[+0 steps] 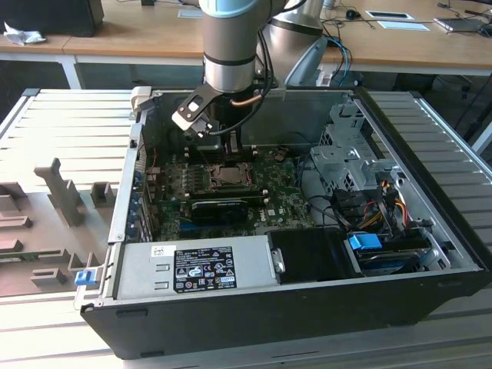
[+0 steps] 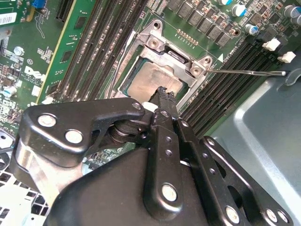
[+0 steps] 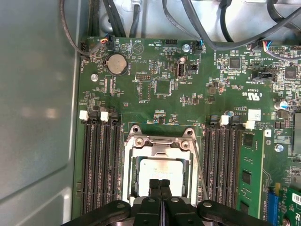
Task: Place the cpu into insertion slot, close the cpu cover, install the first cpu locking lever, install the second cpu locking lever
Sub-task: 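Install the first cpu locking lever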
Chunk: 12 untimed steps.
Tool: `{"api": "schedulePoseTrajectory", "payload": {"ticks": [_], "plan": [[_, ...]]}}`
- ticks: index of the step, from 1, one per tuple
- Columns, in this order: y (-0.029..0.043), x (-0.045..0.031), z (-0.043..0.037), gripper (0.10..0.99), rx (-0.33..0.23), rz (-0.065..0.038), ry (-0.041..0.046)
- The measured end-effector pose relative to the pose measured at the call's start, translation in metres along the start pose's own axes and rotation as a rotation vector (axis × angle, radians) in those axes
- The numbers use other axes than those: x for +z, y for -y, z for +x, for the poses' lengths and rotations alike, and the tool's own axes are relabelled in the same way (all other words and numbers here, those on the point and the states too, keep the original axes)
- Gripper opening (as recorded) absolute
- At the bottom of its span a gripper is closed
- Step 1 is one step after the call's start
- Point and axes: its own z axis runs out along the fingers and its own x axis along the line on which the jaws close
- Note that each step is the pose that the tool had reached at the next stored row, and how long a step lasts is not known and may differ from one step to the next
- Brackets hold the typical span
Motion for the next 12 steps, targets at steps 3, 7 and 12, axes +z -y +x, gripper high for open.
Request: {"api": "schedulePoseTrajectory", "payload": {"ticks": [3,7,12], "plan": [[0.0000,-0.0006,0.0000,0.106,0.000,0.000,-0.0001],[-0.0001,-0.0017,0.0001,0.106,0.000,0.000,-0.0002],[-0.0001,-0.0025,0.0001,0.106,0.000,0.000,-0.0001]]}}
